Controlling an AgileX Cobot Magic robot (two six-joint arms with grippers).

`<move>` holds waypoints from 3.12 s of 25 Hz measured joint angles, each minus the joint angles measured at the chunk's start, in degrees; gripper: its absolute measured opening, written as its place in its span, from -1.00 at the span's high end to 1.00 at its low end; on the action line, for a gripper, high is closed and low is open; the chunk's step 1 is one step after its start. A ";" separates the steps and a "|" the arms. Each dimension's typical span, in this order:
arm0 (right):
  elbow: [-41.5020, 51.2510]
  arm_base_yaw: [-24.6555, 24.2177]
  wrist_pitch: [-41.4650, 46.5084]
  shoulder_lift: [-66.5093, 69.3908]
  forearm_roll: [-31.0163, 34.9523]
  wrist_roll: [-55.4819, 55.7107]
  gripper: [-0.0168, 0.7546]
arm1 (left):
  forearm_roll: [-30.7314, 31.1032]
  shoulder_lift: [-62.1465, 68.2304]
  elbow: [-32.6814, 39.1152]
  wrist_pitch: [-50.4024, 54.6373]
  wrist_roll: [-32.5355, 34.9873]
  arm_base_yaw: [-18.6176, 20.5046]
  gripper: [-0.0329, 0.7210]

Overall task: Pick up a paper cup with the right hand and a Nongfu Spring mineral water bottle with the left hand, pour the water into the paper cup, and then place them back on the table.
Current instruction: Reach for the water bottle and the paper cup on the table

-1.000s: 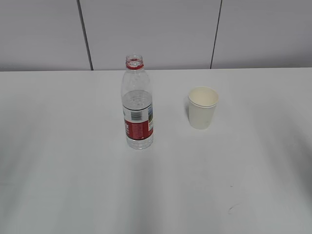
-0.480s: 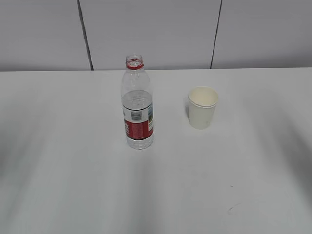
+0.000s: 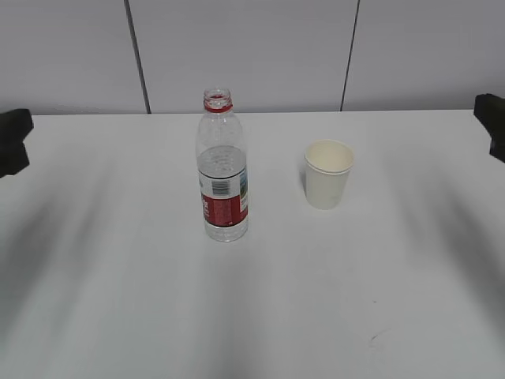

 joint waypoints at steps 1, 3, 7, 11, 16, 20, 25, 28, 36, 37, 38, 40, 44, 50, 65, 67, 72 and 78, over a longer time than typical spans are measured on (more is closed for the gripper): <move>0.00 0.00 -0.89 1.40 -0.56 0.39 -0.57 | 0.00 2.02 0.00 -1.72 0.00 -0.53 -0.31; 0.00 0.00 -3.08 4.09 -1.80 0.89 -0.57 | 0.00 5.50 0.00 -5.24 0.00 -1.20 -0.31; 0.00 0.00 -8.10 10.10 -4.20 2.19 -0.57 | 0.08 11.88 0.00 -11.13 -1.02 -2.26 -0.31; 0.00 0.00 -14.01 16.72 -7.48 3.58 -0.57 | 2.12 18.34 -0.05 -16.66 -2.45 -2.65 -0.31; 0.00 0.00 -20.58 25.33 -11.96 3.96 -0.57 | 11.63 26.69 -0.31 -21.58 -7.72 -2.65 -0.31; -0.33 0.00 -25.10 30.87 -12.97 4.08 -0.57 | 18.32 32.89 -0.37 -26.67 -9.18 -2.65 -0.31; -1.74 0.00 -30.51 37.65 -18.43 4.30 -0.57 | 23.06 40.07 -0.83 -35.29 -11.84 -2.65 -0.42; -2.81 0.00 -32.38 40.94 -19.18 4.38 -0.59 | 23.91 43.75 -1.05 -36.57 -12.61 -2.65 -0.61; -7.50 0.00 -34.93 48.88 -22.56 4.56 -0.63 | 30.90 50.20 -7.82 -36.98 -14.60 -2.65 -0.68; -8.03 0.00 -35.87 49.66 -22.79 4.66 -0.63 | 32.03 51.17 -8.91 -36.98 -14.72 -2.65 -0.68; -8.45 0.00 -36.98 50.60 -22.84 4.66 -0.63 | 33.01 52.04 -9.71 -36.98 -14.89 -2.72 -0.68; -9.21 0.00 -38.16 52.21 -23.07 4.66 -0.63 | 34.17 53.40 -11.32 -36.98 -14.93 -3.19 -0.68; -11.09 0.00 -39.29 54.58 -23.57 4.66 -0.63 | 35.38 56.02 -13.68 -36.93 -15.07 -4.49 -0.69; -13.80 0.00 -39.86 57.68 -26.31 4.78 -0.63 | 36.76 58.77 -17.63 -36.99 -18.02 -5.44 -0.69; -21.03 4.39 -41.35 63.37 -25.63 5.63 -0.63 | 38.81 60.54 -21.42 -36.91 -18.94 -6.25 -0.70; -21.86 4.89 -41.35 64.36 -25.06 5.63 -0.63 | 39.25 60.67 -21.47 -36.96 -19.01 -6.25 -0.70; -23.36 6.24 -41.35 65.66 -23.14 5.63 -0.63 | 39.69 62.48 -21.52 -36.95 -19.18 -6.25 -0.70; -24.70 6.55 -41.54 66.39 -20.88 5.63 -0.63 | 39.74 62.87 -21.58 -36.97 -19.24 -6.25 -0.71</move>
